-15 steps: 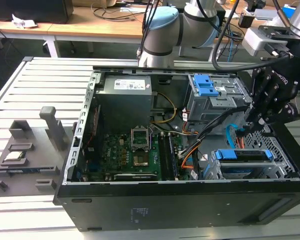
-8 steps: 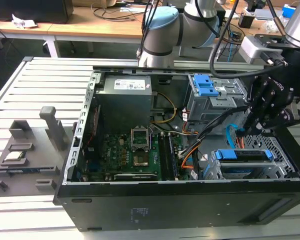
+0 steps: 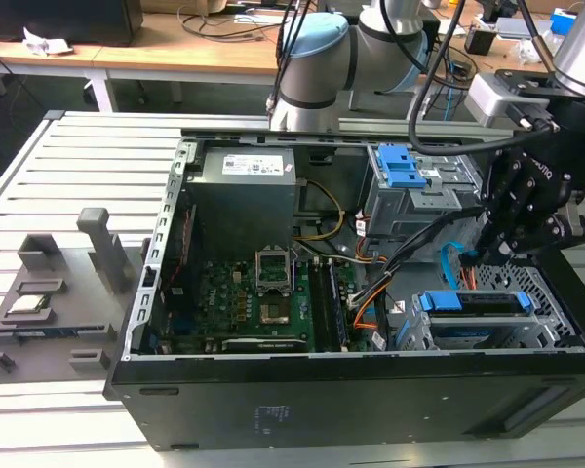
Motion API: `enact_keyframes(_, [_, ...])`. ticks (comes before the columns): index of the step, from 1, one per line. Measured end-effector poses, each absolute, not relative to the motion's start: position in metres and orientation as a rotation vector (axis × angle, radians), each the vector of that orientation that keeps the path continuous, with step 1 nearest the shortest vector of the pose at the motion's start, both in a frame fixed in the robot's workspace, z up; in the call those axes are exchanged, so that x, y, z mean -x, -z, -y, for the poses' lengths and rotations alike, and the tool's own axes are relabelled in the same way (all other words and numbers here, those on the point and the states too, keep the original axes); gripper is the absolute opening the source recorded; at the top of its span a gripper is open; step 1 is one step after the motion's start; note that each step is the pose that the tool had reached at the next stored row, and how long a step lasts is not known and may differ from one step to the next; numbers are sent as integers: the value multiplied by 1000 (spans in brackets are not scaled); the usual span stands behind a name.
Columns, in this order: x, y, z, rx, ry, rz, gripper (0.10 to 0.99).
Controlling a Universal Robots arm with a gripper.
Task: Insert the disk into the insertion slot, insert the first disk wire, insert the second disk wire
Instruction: 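Insert the first disk wire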
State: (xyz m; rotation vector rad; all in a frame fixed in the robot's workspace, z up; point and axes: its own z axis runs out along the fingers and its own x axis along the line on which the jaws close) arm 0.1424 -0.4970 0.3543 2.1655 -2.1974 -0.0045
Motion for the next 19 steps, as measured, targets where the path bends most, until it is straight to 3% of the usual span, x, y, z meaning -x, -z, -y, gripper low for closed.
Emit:
enact_keyframes(1, [-142, -354, 497, -2165, 4, 2197, 286])
enact_keyframes(3, [-142, -354, 497, -2165, 4, 2197, 169])
enact_keyframes(7, [-142, -354, 498, -2166, 5, 2198, 169])
enact_keyframes(13, [-142, -353, 526, -2160, -6, 2193, 169])
enact_keyframes(19, [-146, -346, 529, -2157, -14, 2190, 169])
